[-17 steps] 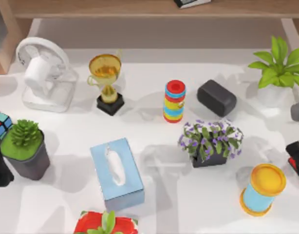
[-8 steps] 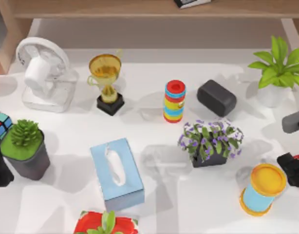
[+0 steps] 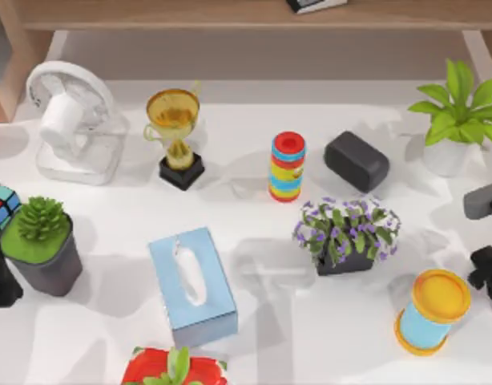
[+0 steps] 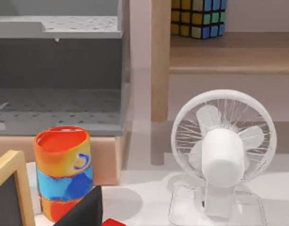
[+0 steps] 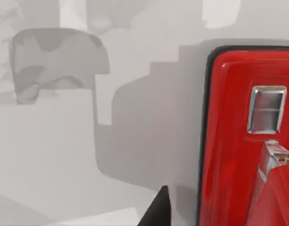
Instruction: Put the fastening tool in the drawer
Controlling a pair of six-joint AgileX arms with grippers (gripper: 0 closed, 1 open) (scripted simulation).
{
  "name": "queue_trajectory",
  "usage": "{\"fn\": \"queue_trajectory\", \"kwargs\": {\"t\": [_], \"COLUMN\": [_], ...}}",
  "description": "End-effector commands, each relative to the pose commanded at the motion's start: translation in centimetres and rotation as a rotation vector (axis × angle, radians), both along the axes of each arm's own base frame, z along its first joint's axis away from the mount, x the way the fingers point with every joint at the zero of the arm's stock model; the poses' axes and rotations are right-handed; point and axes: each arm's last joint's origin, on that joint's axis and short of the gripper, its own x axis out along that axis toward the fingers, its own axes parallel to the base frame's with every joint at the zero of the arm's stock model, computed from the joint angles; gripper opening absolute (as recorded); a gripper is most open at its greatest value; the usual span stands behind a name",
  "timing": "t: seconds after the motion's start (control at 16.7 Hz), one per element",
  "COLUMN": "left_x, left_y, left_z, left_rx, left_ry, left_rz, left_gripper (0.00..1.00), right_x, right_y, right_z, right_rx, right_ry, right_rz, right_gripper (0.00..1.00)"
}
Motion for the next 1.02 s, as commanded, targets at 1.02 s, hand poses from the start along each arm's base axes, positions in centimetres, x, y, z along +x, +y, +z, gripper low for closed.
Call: {"fn": "queue_trajectory", "kwargs": {"t": [1.02], "left_x": [0.00], "left_y": [0.00], "left_z": [0.00], "left_rx": [0.000], "left_ry": [0.000], "left_rz": [0.000], "left_gripper": [1.00], "right_x": [0.00], "right_y": [-0.13], "right_z": [0.19], "right_rx": [-0.030], "right_ry": [0.015], "right_rz": [-0.016], "right_gripper": [0.00]}}
